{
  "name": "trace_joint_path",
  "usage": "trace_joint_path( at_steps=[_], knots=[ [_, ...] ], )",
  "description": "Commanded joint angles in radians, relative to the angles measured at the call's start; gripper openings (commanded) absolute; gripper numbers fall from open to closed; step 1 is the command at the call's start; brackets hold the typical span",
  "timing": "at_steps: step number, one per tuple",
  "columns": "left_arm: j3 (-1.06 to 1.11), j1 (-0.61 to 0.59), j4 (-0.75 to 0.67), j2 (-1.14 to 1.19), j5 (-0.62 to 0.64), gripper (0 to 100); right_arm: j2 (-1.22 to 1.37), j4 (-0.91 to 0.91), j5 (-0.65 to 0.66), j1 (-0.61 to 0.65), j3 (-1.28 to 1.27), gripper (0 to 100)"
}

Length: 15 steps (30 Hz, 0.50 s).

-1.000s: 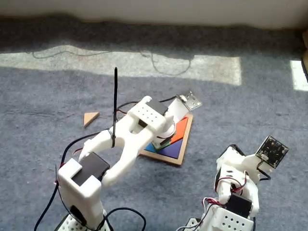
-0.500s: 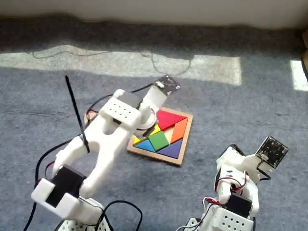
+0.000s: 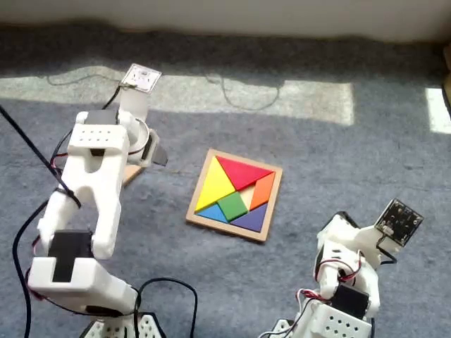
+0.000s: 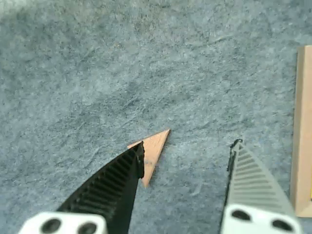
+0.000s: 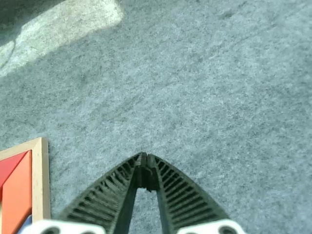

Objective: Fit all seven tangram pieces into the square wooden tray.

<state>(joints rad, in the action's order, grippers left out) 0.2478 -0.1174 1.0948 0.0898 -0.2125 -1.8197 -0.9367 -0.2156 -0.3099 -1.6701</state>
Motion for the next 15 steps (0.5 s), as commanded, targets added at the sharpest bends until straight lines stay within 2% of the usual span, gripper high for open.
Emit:
trace_joint_path(
  at_steps=[1,4,8,15],
  knots=[
    [-0.154,-0.059,0.011,0.117,-0.112,29,-0.016,-0.002,0.012,0.01,-0.114,0.5],
    [-0.252,-0.09,0.026,0.216,-0.187,28,-0.016,-0.002,0.012,0.01,-0.114,0.5],
    [-0.415,-0.102,0.155,0.335,-0.293,28,-0.016,-0.002,0.012,0.01,-0.114,0.5],
    [-0.642,-0.104,0.304,0.532,-0.313,28,-0.016,-0.002,0.012,0.01,-0.114,0.5]
  ],
)
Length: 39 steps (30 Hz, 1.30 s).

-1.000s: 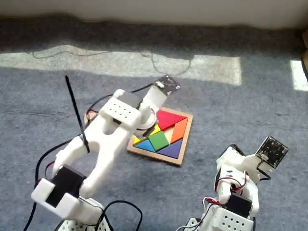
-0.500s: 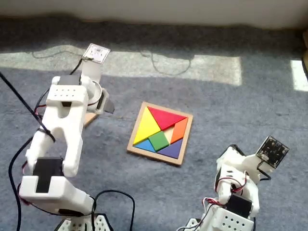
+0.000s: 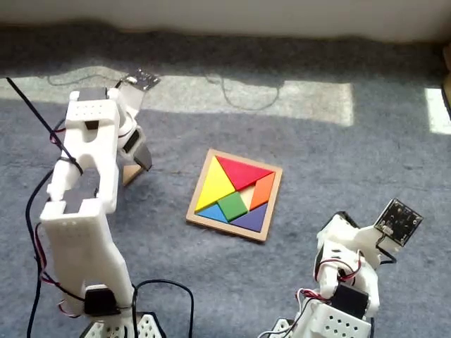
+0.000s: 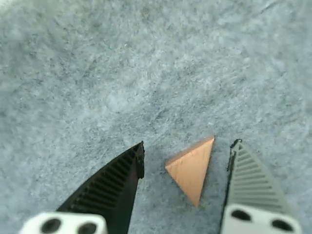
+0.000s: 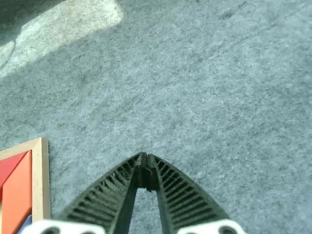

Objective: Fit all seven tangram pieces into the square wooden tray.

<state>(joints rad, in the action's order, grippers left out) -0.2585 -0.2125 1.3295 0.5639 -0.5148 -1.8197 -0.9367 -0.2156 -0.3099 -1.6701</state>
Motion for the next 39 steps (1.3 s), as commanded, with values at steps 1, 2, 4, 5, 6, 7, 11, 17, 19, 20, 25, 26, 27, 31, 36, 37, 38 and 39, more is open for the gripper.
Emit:
trace_joint_path(
  at_steps=[1,2,4,5,6,7,11,17,19,20,25,26,27,31,36,37,38,39],
  knots=[
    [-0.157,-0.008,0.086,0.077,-0.012,28,-0.016,-0.002,0.012,0.01,-0.114,0.5],
    [-0.176,-0.008,0.104,0.093,-0.021,28,-0.016,-0.002,0.012,0.01,-0.114,0.5],
    [-0.199,-0.008,0.146,0.116,-0.057,28,-0.016,-0.002,0.012,0.01,-0.114,0.5],
    [-0.203,-0.012,0.163,0.12,-0.064,28,-0.016,-0.002,0.012,0.01,-0.114,0.5],
    [-0.205,-0.021,0.169,0.12,-0.064,28,-0.016,-0.002,0.012,0.01,-0.114,0.5],
    [-0.206,-0.03,0.172,0.12,-0.063,28,-0.016,-0.002,0.012,0.01,-0.114,0.5],
    [-0.202,-0.051,0.175,0.128,-0.064,28,-0.016,-0.001,0.012,0.01,-0.114,0.5],
    [-0.134,-0.048,0.167,0.127,-0.066,28,-0.016,-0.001,0.012,0.01,-0.114,0.5],
    [-0.133,-0.045,0.167,0.127,-0.064,28,-0.016,-0.001,0.012,0.01,-0.114,0.5],
    [-0.133,-0.039,0.167,0.127,-0.064,28,-0.016,-0.001,0.012,0.01,-0.114,0.5],
    [-0.127,-0.027,0.17,0.128,-0.063,25,-0.016,-0.001,0.012,0.01,-0.114,0.5],
    [-0.125,-0.025,0.172,0.128,-0.063,23,-0.016,-0.001,0.012,0.01,-0.114,0.5],
    [-0.125,-0.018,0.175,0.128,-0.063,21,-0.016,-0.001,0.012,0.01,-0.114,0.5],
    [-0.122,0.002,0.175,0.131,-0.063,18,-0.016,-0.001,0.012,0.01,-0.114,0.5],
    [-0.122,0.013,0.175,0.131,-0.061,18,-0.016,-0.001,0.012,0.01,-0.114,0.5],
    [-0.122,0.021,0.175,0.131,-0.061,17,-0.016,-0.001,0.012,0.01,-0.114,0.5],
    [-0.12,0.025,0.175,0.131,-0.061,17,-0.016,-0.001,0.012,0.01,-0.114,0.5],
    [-0.113,0.028,0.175,0.131,-0.061,17,-0.016,-0.001,0.012,0.01,-0.114,0.5]
  ],
)
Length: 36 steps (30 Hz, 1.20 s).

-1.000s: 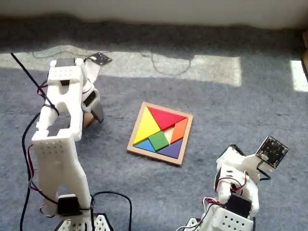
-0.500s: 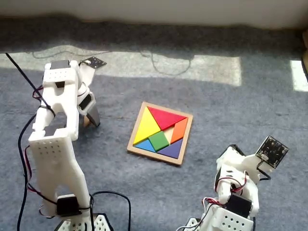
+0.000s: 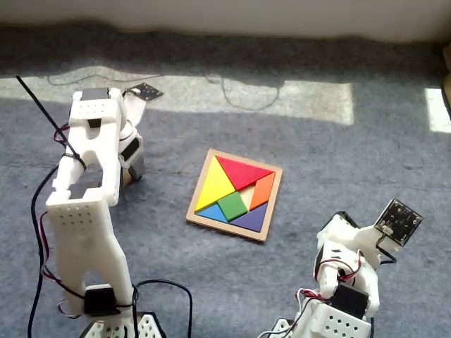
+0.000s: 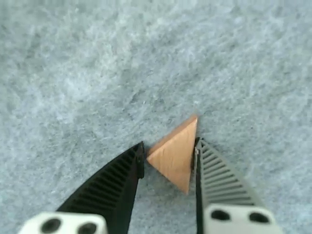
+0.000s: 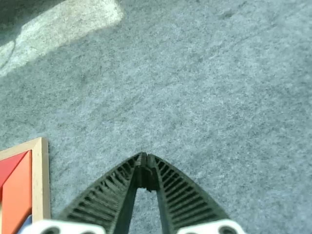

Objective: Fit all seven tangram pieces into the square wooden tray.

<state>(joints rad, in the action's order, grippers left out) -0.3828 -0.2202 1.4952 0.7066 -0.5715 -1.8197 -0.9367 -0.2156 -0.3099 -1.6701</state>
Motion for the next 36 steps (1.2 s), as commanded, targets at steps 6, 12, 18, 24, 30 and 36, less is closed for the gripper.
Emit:
trace_joint_path(
  at_steps=[6,12,18,24,30,36],
  knots=[
    [0.058,0.054,0.009,-0.021,-0.005,13,-0.016,-0.001,0.012,0.01,-0.114,0.5],
    [0.062,0.058,0.014,-0.022,-0.005,8,-0.016,-0.001,0.012,0.01,-0.114,0.5],
    [0.064,0.079,0.117,-0.076,-0.003,8,-0.016,-0.001,0.012,0.01,-0.114,0.5],
    [0.074,0.139,0.173,-0.209,0.141,8,-0.016,-0.001,0.012,0.01,-0.114,0.5],
    [0.243,0.311,0.164,-0.344,0.229,8,-0.016,-0.001,0.012,0.01,-0.114,0.5],
    [0.375,0.515,0.049,-0.479,0.377,8,-0.016,-0.001,0.012,0.01,-0.114,0.5]
  ],
)
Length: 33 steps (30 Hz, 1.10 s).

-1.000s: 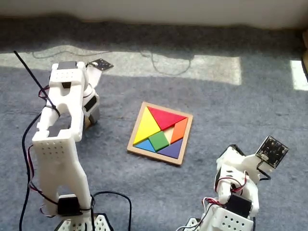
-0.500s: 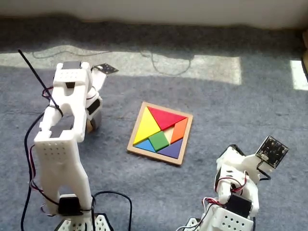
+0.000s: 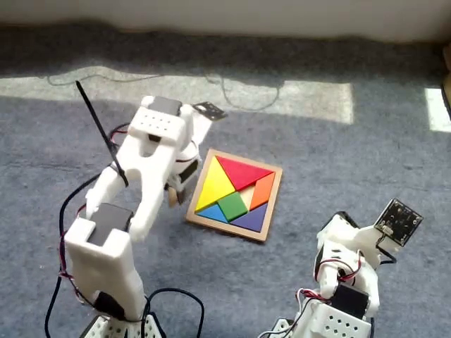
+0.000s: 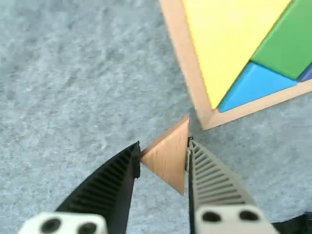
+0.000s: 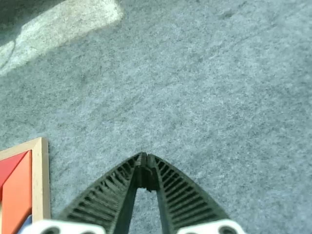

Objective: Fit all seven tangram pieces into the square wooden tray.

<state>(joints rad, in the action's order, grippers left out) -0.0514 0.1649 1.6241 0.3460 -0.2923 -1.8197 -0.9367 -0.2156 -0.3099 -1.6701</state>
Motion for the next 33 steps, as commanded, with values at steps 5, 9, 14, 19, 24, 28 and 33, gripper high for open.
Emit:
trace_joint_path(
  at_steps=[5,9,14,19,24,28,33],
  knots=[
    [0.054,0.246,-0.176,-0.107,0.252,8,-0.016,-0.001,0.012,0.01,-0.114,0.5],
    [0.027,0.317,-0.233,-0.041,0.374,9,-0.016,-0.001,0.012,0.01,-0.114,0.5],
    [-0.088,0.358,-0.25,0.094,0.526,8,-0.016,-0.001,0.012,0.01,-0.114,0.5],
    [-0.217,0.363,-0.247,0.219,0.628,8,-0.016,-0.001,0.012,0.01,-0.114,0.5],
    [-0.265,0.39,-0.249,0.259,0.649,9,-0.016,-0.001,0.012,0.01,-0.114,0.5],
    [-0.266,0.433,-0.245,0.259,0.652,19,-0.016,-0.001,0.012,0.01,-0.114,0.5],
    [-0.268,0.412,-0.241,0.255,0.655,25,-0.016,-0.001,0.012,0.01,-0.114,0.5]
  ],
)
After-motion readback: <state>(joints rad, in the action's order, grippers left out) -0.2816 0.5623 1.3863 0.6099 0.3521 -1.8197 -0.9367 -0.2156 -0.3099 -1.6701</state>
